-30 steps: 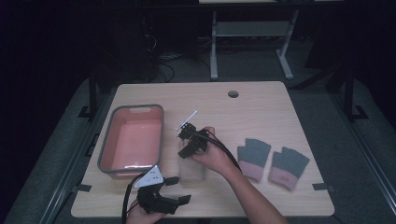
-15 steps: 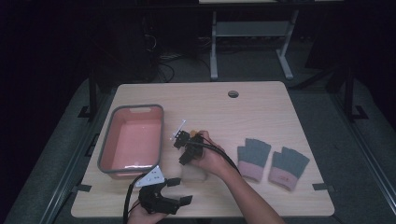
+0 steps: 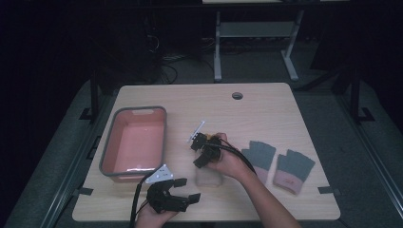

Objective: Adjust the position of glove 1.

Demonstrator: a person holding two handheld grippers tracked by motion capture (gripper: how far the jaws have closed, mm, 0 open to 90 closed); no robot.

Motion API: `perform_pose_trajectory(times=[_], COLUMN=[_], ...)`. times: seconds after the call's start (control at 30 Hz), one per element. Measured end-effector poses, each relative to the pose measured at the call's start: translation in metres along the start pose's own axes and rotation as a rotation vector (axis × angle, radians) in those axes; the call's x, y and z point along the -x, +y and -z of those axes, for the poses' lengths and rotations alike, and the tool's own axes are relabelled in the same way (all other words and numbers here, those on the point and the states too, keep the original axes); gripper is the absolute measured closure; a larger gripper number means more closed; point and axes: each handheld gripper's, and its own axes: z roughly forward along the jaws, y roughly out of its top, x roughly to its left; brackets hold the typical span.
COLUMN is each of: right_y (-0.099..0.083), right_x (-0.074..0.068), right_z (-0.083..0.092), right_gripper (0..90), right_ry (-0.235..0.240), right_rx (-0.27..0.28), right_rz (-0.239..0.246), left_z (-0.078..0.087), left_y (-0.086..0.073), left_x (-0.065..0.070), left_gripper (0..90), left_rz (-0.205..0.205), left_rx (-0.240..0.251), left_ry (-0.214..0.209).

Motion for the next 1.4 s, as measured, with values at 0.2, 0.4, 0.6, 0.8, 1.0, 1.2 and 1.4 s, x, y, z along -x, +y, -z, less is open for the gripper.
perform_pose_trajectory(times=[0.2,0.4,0.6,0.8,1.0,1.2,1.4], right_y=[-0.007,-0.024,-0.049,-0.069,-0.087,-0.100,-0.105], right_x=[0.004,0.017,0.030,0.036,0.041,0.042,0.040], right_z=[0.011,0.032,0.046,0.050,0.045,0.035,0.030], right_gripper=[32.8,31.1,31.5,32.0,34.9,36.0,36.9], right_ry=[0.025,0.094,0.125,0.155,0.184,0.251,0.290], right_rx=[0.052,0.124,0.177,0.219,0.246,0.244,0.261], right_rz=[-0.028,-0.152,-0.270,-0.378,-0.464,-0.563,-0.603], left_z=[-0.010,-0.022,-0.038,-0.048,-0.058,-0.064,-0.068], left_y=[0.011,0.021,0.028,0.037,0.042,0.040,0.039], left_x=[-0.002,-0.007,-0.015,-0.023,-0.034,-0.037,-0.040], left_gripper=[18.5,19.2,20.9,24.4,30.7,38.2,44.1], left_rz=[0.000,0.021,0.047,0.093,0.166,0.174,0.185], left_rx=[-0.013,-0.021,-0.065,-0.078,-0.124,-0.171,-0.211], left_ry=[0.007,0.021,0.055,0.068,0.065,0.095,0.096])
